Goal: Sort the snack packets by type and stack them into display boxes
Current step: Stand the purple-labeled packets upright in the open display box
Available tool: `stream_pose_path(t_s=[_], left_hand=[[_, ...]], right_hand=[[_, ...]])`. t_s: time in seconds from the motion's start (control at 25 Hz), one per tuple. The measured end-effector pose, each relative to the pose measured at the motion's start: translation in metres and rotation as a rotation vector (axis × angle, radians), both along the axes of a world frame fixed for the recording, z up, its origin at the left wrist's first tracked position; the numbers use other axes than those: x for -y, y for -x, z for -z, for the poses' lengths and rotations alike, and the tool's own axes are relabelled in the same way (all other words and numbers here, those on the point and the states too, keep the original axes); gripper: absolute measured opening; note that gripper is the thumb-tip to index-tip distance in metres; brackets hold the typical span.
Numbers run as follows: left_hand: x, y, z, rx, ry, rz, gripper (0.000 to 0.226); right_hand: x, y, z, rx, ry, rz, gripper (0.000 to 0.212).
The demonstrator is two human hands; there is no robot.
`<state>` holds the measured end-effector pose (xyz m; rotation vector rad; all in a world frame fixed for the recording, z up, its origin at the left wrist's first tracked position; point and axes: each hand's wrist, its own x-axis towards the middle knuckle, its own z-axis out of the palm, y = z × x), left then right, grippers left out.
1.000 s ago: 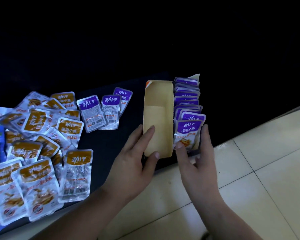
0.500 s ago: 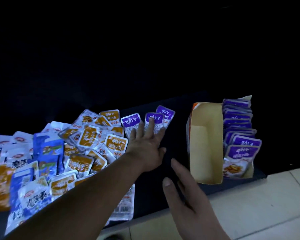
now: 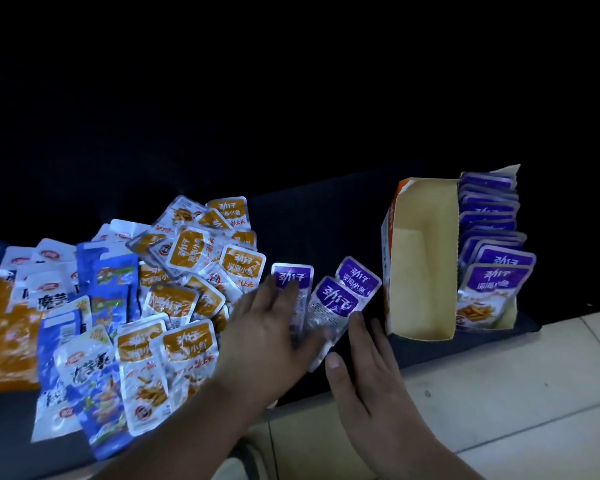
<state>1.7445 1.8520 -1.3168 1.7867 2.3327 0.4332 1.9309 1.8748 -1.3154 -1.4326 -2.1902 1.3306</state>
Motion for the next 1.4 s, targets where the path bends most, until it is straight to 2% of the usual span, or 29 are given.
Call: stream_pose_path(t_s=[0.08,0.16,0.28,0.4,0.52,0.56,0.64,0.72,0.84,0.96,1.08,1.2,1.28,1.36,1.4], left_hand=[[-0.002,-0.011,0.001,-0.108,0.192,0.022,0.095],[-0.005,-0.017,0.000,-0.159,0.221,0.084,0.091],[-0.007,-0.004,-0.004,-0.062,0.133,0.101,0.074],[0.000,0.005,-0.012,0.172,0.001,0.112,0.053],[0.000,0.013,-0.026,0.320,-0.257,-0.088,0.032],[-0.001,0.012,-0.033,0.422,-0.280,-0.177,0.029],[0.000,0.002,-0.043,0.806,-0.199,-0.329,0.027],[0.005,-0.011,-0.049,1.079,-0.127,-0.427,0.026],[0.011,-0.024,-0.047,1.214,-0.074,-0.404,0.029],[0.015,-0.032,-0.050,1.290,-0.009,-0.241,0.036],[0.011,-0.026,-0.052,1.170,-0.013,-0.148,0.034],[-0.008,-0.003,-0.027,0.663,-0.120,-0.132,0.033],[-0.023,-0.003,-0.016,0.302,0.031,-0.087,0.054],[-0.034,-0.010,-0.002,0.160,0.132,-0.028,0.076],[-0.037,-0.014,-0.001,0.164,0.160,-0.022,0.079]], right_hand=[[0.000,-0.004,-0.003,0.005,0.009,-0.010,0.085],[-0.002,-0.008,-0.005,-0.028,0.034,0.000,0.077],[-0.003,-0.007,-0.006,-0.017,0.043,-0.035,0.075],[-0.001,-0.006,-0.002,0.017,0.025,-0.047,0.083],[-0.004,-0.005,-0.006,0.024,0.061,-0.041,0.083],[-0.005,-0.006,-0.009,0.007,0.092,-0.039,0.079],[-0.006,-0.006,-0.018,-0.059,0.151,-0.012,0.070],[-0.006,-0.004,-0.027,-0.216,0.175,0.058,0.075],[-0.010,0.003,-0.035,-0.421,0.219,0.180,0.080],[-0.011,0.010,-0.046,-0.469,0.140,0.320,0.068],[-0.013,0.005,-0.050,-0.442,0.155,0.422,0.068],[-0.015,-0.009,-0.053,-0.359,0.168,0.457,0.071],[-0.013,-0.017,-0.059,-0.303,0.141,0.478,0.074],[-0.013,-0.022,-0.065,-0.262,0.140,0.506,0.072],[-0.014,-0.024,-0.065,-0.258,0.154,0.522,0.071]])
